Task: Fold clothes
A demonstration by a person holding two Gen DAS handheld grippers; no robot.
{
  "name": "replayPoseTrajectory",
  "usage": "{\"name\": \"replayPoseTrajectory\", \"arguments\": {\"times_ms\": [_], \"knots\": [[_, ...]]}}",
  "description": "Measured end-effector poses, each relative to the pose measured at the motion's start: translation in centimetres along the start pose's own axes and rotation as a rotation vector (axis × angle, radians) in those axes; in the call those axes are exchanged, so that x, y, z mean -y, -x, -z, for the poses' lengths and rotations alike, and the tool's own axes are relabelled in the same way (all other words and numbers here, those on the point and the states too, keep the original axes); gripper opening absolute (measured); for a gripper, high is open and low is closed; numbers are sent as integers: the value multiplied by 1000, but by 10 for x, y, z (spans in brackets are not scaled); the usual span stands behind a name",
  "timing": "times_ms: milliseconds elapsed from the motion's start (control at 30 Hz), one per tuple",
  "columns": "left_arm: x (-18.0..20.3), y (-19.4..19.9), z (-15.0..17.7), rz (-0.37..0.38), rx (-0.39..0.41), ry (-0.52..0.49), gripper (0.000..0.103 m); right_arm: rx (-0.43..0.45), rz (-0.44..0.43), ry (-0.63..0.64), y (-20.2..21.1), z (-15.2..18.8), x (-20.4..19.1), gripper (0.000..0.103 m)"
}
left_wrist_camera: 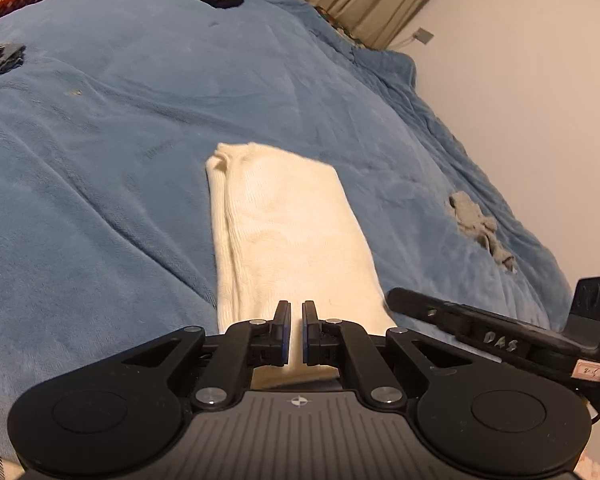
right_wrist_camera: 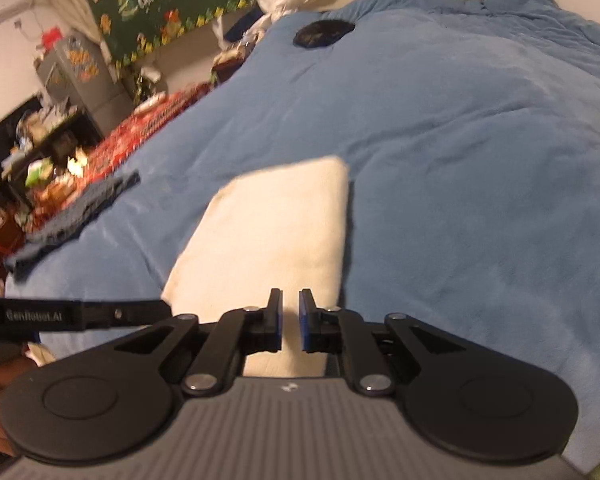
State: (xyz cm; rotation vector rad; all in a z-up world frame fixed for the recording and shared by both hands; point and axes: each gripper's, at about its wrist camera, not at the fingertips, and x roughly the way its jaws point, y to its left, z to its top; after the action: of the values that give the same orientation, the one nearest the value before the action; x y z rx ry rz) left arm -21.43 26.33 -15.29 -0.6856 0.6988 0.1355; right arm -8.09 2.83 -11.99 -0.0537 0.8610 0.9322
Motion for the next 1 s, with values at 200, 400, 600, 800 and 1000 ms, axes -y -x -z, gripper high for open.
{"name": "replayPoseTrajectory", "arguments": {"times_ms": [200, 400, 600, 800, 1000], "knots": [[-3, 10, 12, -29, -29, -48, 3, -27, 8, 40, 24, 28, -5, 10], [20, 18, 5, 45, 17, -124, 3, 56, -36, 151, 42, 20, -26, 10], [31, -21, 10, 19, -67, -223, 3, 13, -23, 259, 13, 21, -50, 10], [13, 2, 20, 4, -72, -230, 2, 1, -17, 211, 37, 33, -22, 6], [13, 28, 10, -26, -33, -199, 5, 27, 33, 107, 64, 23, 10, 15]]}}
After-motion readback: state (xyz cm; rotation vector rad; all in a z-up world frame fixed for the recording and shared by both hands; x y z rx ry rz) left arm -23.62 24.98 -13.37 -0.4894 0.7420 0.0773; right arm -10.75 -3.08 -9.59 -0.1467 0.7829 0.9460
